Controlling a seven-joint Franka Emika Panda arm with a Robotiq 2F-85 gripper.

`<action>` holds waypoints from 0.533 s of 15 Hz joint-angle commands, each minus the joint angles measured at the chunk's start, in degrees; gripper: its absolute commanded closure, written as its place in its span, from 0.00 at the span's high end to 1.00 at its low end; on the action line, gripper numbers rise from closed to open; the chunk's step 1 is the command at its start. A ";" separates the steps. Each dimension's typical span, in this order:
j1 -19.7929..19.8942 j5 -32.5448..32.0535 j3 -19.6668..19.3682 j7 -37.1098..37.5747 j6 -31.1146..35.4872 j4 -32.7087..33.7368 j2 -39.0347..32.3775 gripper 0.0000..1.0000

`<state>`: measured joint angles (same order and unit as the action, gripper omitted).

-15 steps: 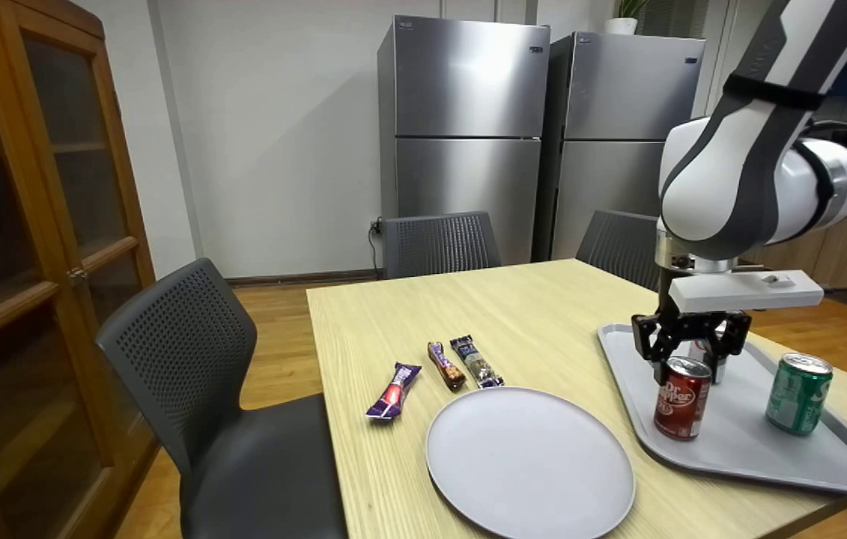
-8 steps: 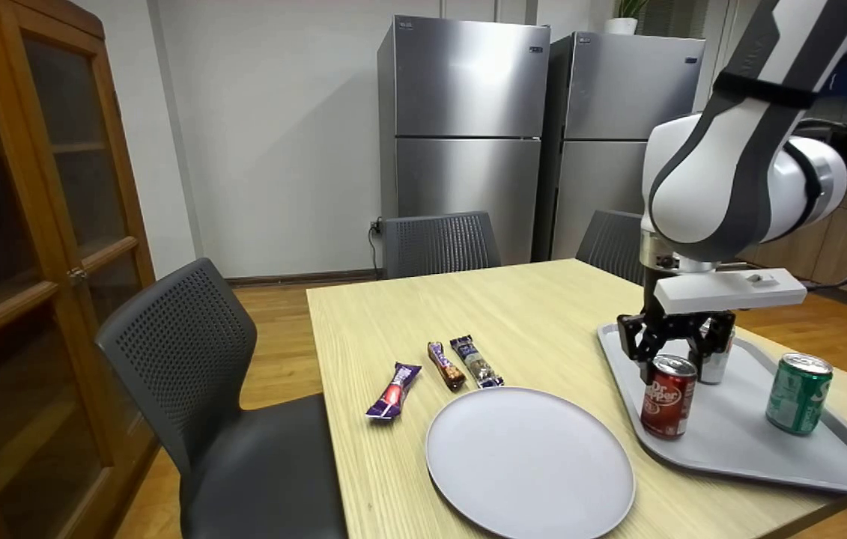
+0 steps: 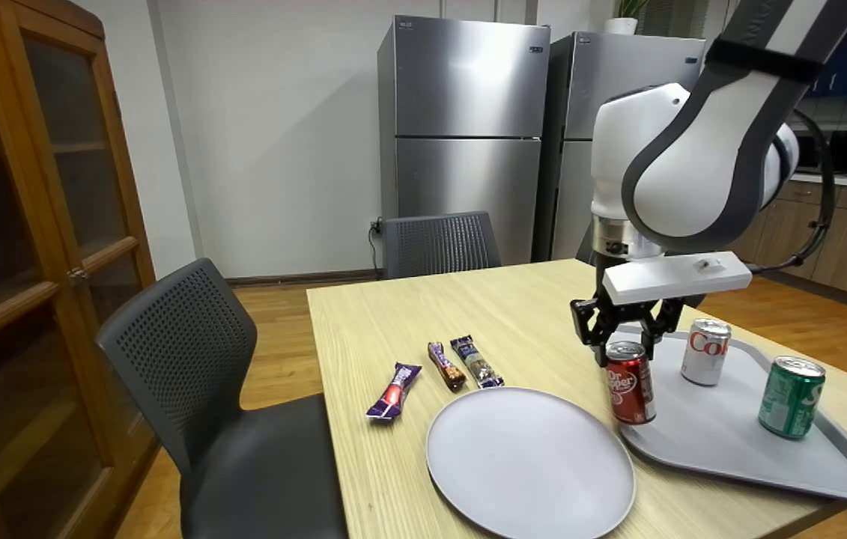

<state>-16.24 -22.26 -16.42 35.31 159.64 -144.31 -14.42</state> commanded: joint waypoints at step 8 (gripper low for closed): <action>-1.95 -4.98 3.16 10.12 -4.85 1.16 2.96 0.40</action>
<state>-18.49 -25.14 -14.74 42.90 158.37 -143.85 -14.11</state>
